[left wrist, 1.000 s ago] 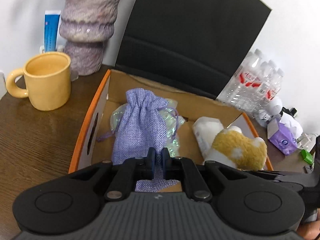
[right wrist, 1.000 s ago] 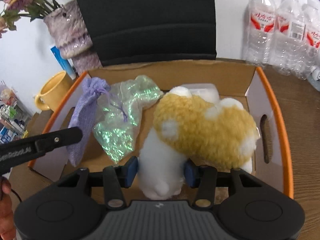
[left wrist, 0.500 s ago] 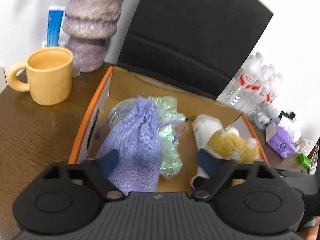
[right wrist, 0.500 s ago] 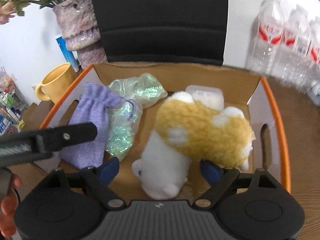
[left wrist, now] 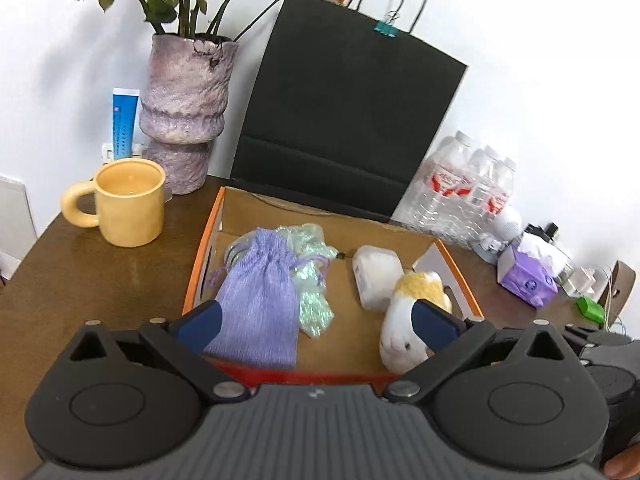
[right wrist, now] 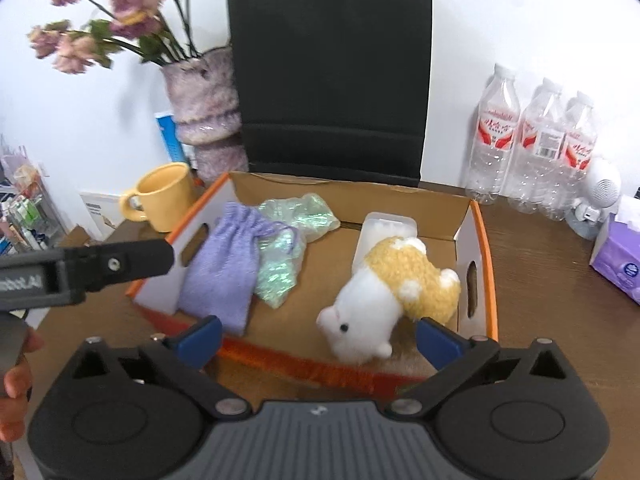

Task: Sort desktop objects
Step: 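Withdraw both tools and move toward the pink jar and spray bottle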

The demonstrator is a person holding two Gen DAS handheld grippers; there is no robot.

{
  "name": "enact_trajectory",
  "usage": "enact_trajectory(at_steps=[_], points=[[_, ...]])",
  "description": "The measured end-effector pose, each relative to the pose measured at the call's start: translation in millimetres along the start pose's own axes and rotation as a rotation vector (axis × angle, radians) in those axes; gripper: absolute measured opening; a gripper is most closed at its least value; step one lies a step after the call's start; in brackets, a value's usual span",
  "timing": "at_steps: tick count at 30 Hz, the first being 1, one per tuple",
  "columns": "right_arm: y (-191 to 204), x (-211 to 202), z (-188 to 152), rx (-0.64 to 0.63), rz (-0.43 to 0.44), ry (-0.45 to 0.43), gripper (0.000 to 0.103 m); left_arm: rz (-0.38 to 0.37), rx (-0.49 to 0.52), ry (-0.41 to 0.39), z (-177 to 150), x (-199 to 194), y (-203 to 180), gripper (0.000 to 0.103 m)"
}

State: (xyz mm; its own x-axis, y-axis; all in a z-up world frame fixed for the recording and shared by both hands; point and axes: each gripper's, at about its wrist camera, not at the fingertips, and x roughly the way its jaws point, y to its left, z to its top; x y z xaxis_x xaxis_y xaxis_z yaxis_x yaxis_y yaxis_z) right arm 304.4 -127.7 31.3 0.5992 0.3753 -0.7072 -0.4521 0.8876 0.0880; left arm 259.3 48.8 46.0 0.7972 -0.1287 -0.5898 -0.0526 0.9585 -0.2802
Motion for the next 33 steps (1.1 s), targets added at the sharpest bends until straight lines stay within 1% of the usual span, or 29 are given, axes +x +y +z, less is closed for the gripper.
enact_trajectory(at_steps=[6,11,16,21,28,33], points=[[13.8,-53.2,-20.3,-0.039,0.014,-0.046,0.103,-0.014,0.072,-0.024,-18.6,-45.8,-15.4,0.103],[19.5,-88.4,-38.2,-0.050,0.019,-0.077,0.103,-0.020,0.123,-0.039,-35.9,-77.7,-25.3,0.103],[23.6,-115.0,-60.2,-0.061,0.017,-0.090,0.103,-0.038,0.138,-0.046,-55.2,-103.2,-28.3,0.103],[25.5,-128.9,-82.1,-0.060,-0.012,-0.094,0.103,-0.022,0.160,-0.054,-74.0,-119.6,-28.7,0.103],[23.0,-137.1,-115.2,-0.054,-0.005,-0.086,0.103,-0.019,0.155,-0.057,-103.7,-133.2,-20.9,0.103],[17.4,-140.4,-137.5,-0.029,-0.002,-0.088,0.103,-0.034,0.146,-0.056,-121.8,-142.7,-15.6,0.103]])
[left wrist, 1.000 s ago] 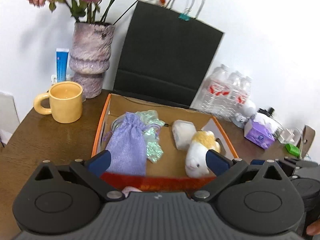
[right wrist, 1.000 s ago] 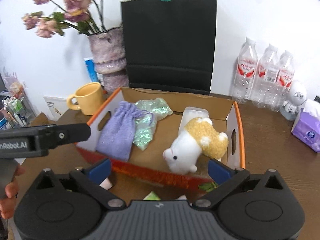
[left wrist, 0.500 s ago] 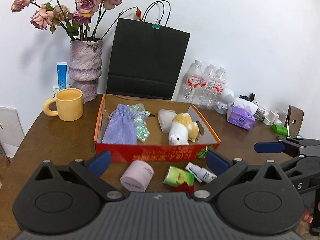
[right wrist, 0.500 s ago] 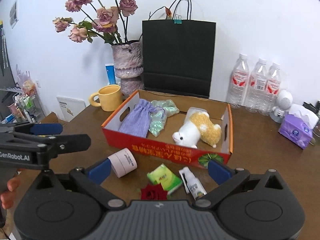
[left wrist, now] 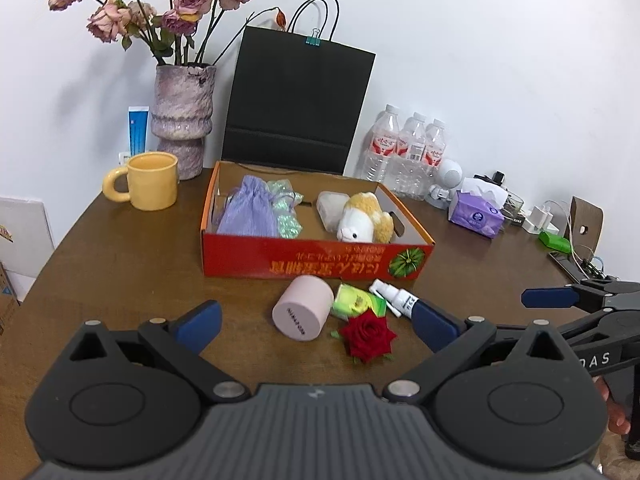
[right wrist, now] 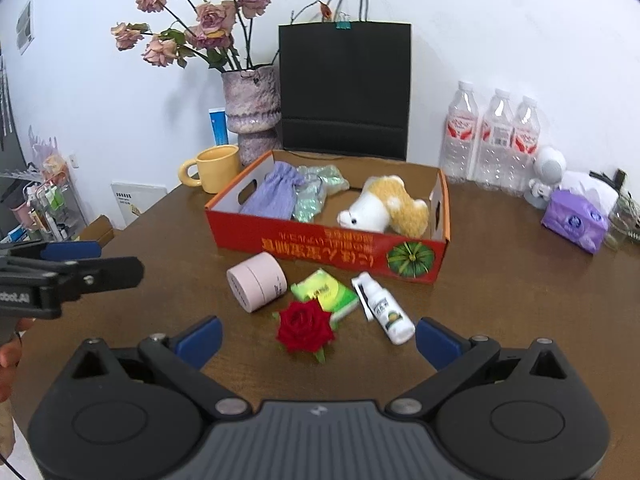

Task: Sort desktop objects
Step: 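Withdraw both tools and move toward the pink jar and spray bottle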

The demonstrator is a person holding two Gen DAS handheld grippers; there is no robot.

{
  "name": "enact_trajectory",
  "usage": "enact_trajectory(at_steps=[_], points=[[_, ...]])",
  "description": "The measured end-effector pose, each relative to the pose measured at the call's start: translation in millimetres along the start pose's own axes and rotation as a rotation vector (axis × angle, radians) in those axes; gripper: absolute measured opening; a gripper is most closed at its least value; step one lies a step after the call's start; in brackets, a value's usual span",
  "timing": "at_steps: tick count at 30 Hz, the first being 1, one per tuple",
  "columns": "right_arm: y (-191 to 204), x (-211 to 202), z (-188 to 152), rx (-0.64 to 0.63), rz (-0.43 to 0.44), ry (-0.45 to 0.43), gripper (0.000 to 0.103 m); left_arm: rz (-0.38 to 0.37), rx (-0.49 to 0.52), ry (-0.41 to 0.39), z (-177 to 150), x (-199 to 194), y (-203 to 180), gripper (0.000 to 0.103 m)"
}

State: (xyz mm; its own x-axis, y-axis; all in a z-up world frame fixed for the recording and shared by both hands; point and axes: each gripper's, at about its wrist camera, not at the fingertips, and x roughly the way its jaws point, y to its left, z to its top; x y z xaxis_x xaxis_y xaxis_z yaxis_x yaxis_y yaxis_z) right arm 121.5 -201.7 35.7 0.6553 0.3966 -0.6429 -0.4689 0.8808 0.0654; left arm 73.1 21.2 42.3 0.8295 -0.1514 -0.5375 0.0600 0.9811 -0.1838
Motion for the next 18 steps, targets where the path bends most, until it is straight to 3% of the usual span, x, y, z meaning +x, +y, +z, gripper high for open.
enact_trajectory(at_steps=[18], points=[[-12.5,3.7,-38.4,0.053,-0.016,-0.046,0.103,0.028,0.037,-0.029,-24.0,3.2,-14.6,0.103]])
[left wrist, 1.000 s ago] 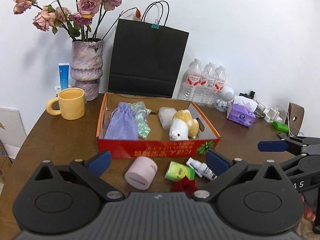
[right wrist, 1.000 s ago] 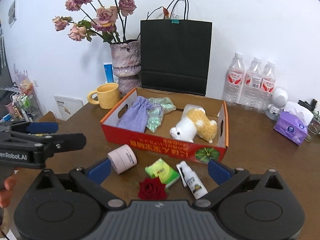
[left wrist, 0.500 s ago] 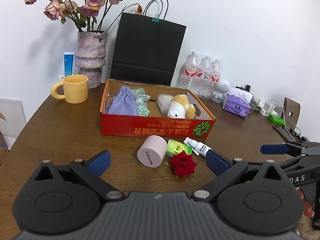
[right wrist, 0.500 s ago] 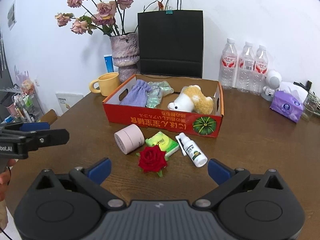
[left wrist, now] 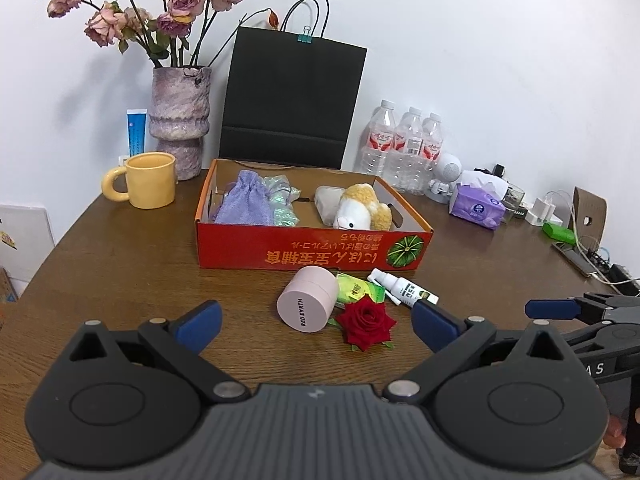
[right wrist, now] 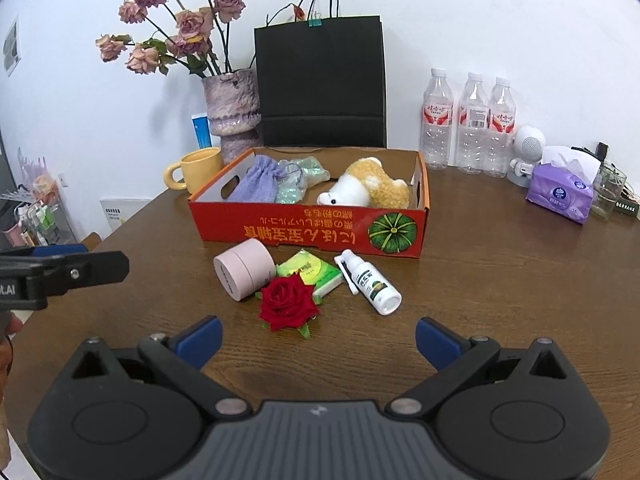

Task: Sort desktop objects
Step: 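Withdraw both tools and move toward the pink jar and spray bottle, then grasp the pink jar with the left tool while the right tool grasps the white spray bottle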

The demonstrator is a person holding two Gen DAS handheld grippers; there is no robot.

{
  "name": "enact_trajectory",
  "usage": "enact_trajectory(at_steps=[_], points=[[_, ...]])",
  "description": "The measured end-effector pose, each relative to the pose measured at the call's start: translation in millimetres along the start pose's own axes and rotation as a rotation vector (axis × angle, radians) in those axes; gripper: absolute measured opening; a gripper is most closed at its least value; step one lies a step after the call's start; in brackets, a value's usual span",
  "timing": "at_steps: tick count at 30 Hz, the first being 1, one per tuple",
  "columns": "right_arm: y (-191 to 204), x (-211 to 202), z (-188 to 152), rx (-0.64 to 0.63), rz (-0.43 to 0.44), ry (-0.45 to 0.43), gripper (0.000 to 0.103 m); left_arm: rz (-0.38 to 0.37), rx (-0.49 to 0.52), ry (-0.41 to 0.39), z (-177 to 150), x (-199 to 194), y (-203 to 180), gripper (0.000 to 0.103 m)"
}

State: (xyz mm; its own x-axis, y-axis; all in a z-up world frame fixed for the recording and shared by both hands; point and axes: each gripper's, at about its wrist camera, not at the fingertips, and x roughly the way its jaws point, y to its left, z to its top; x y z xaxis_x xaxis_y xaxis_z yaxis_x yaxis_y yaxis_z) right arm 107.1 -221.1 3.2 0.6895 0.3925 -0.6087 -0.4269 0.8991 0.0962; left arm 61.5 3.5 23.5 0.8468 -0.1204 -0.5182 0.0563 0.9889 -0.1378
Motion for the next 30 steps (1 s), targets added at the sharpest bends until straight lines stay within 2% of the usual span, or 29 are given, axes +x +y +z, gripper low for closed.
enact_trajectory(at_steps=[17,30], points=[[-16.3,16.8,-6.9,0.013,0.013,0.002,0.103,0.039,0.004,0.038,-2.7,19.3,-4.3,0.103],[-36.8,64.6,-3.9,-0.028,-0.020,0.000,0.103,0.095,0.001,0.057,2.0,64.0,9.3,0.103]])
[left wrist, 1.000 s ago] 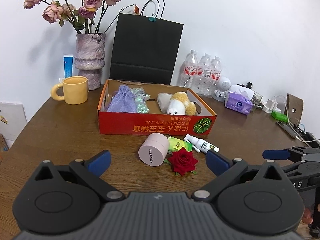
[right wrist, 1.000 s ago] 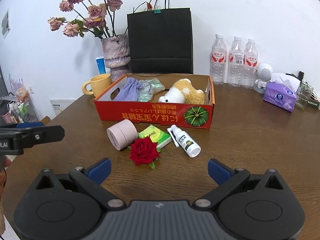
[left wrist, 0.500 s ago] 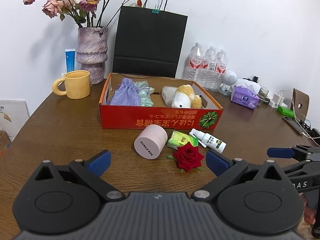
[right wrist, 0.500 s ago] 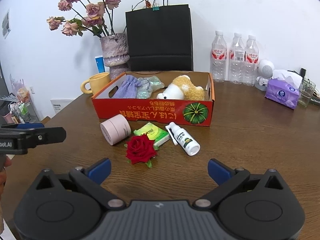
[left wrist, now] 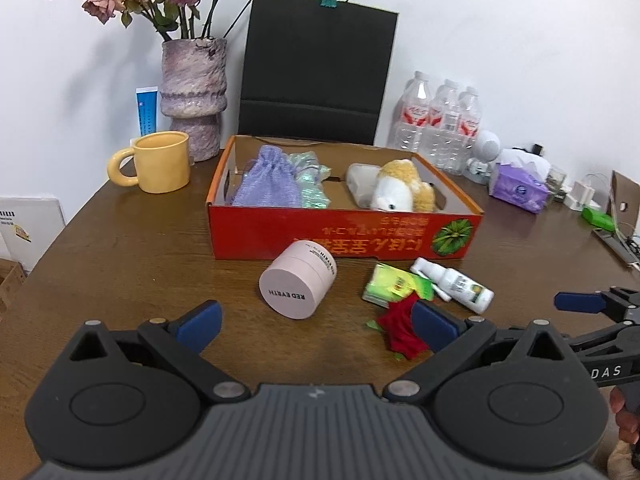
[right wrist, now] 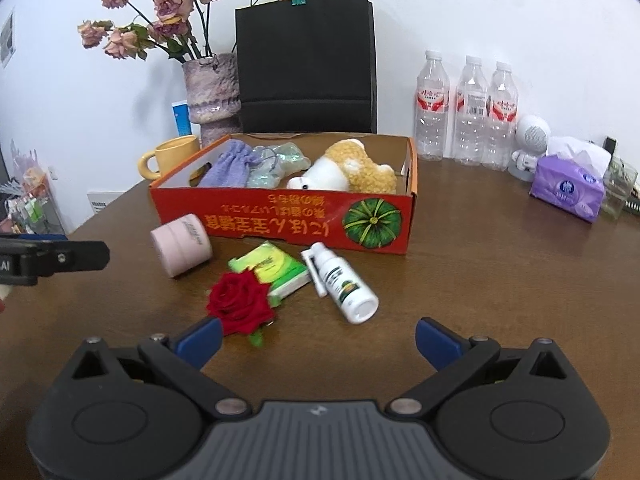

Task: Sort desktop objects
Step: 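Grasp the pink jar with the left tool while the right tool grasps the white spray bottle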

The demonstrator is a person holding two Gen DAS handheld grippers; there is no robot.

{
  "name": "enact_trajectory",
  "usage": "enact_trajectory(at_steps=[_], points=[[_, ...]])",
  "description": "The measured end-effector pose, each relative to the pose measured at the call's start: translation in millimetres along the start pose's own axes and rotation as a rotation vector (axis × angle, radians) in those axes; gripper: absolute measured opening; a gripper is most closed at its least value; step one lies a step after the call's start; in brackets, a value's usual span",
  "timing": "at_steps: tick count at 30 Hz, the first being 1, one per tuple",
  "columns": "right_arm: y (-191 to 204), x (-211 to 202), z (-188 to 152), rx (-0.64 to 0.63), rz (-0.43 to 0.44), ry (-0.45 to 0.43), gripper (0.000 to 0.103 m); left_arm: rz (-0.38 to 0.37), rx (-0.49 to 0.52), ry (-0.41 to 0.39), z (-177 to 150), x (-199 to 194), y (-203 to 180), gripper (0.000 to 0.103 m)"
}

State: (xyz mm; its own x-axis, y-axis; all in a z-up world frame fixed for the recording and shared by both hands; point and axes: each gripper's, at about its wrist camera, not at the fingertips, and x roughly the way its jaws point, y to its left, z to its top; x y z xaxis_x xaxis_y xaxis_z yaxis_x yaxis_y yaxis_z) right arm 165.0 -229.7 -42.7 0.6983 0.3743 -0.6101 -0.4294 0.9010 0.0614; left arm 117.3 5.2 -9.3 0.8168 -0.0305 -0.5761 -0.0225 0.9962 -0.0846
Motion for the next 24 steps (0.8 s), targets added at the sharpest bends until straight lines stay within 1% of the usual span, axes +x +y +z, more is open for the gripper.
enact_trajectory(at_steps=[3,5,7,10,13,15,17,19,20,21,22,23,24], points=[[-5.0,16.6,4.6,-0.013,-0.004,0.009,0.101,0.008,0.000,0.008,3.5,17.6,4.8,0.103],[-8.3,29.9,8.2,-0.019,-0.001,0.021,0.095,0.018,0.004,0.012,5.5,29.7,7.4,0.103],[-10.8,44.5,12.3,-0.031,-0.003,0.034,0.094,0.034,0.006,0.018,7.9,44.3,10.6,0.103],[-14.5,66.7,18.3,-0.042,-0.008,0.055,0.089,0.043,0.000,0.026,12.4,68.5,18.3,0.103],[-17.3,86.1,23.7,-0.041,-0.004,0.075,0.086,0.076,0.000,0.035,17.2,89.3,23.3,0.103],[-18.6,96.2,25.7,-0.031,0.000,0.081,0.082,0.079,0.000,0.031,19.5,99.0,25.8,0.103],[-19.6,103.2,25.5,-0.021,0.007,0.089,0.071,0.077,0.003,0.022,21.1,106.6,27.4,0.103],[-19.5,106.5,24.3,-0.029,0.004,0.085,0.065,0.071,0.007,0.013,21.3,112.6,28.3,0.099],[-19.4,106.9,23.8,-0.032,0.004,0.080,0.060,0.069,0.002,0.017,21.1,115.8,29.3,0.098],[-19.6,106.3,23.6,-0.031,0.009,0.075,0.056,0.068,-0.004,0.022,20.9,119.1,30.3,0.094],[-19.9,105.8,23.3,-0.030,0.014,0.069,0.044,0.057,-0.020,0.025,20.1,121.9,31.7,0.079],[-20.2,105.2,23.1,-0.027,0.020,0.064,0.031,0.046,-0.028,0.032,18.9,124.9,32.0,0.073],[-20.2,104.3,22.7,-0.026,0.024,0.060,0.030,0.045,-0.024,0.029,17.7,126.1,31.1,0.072]])
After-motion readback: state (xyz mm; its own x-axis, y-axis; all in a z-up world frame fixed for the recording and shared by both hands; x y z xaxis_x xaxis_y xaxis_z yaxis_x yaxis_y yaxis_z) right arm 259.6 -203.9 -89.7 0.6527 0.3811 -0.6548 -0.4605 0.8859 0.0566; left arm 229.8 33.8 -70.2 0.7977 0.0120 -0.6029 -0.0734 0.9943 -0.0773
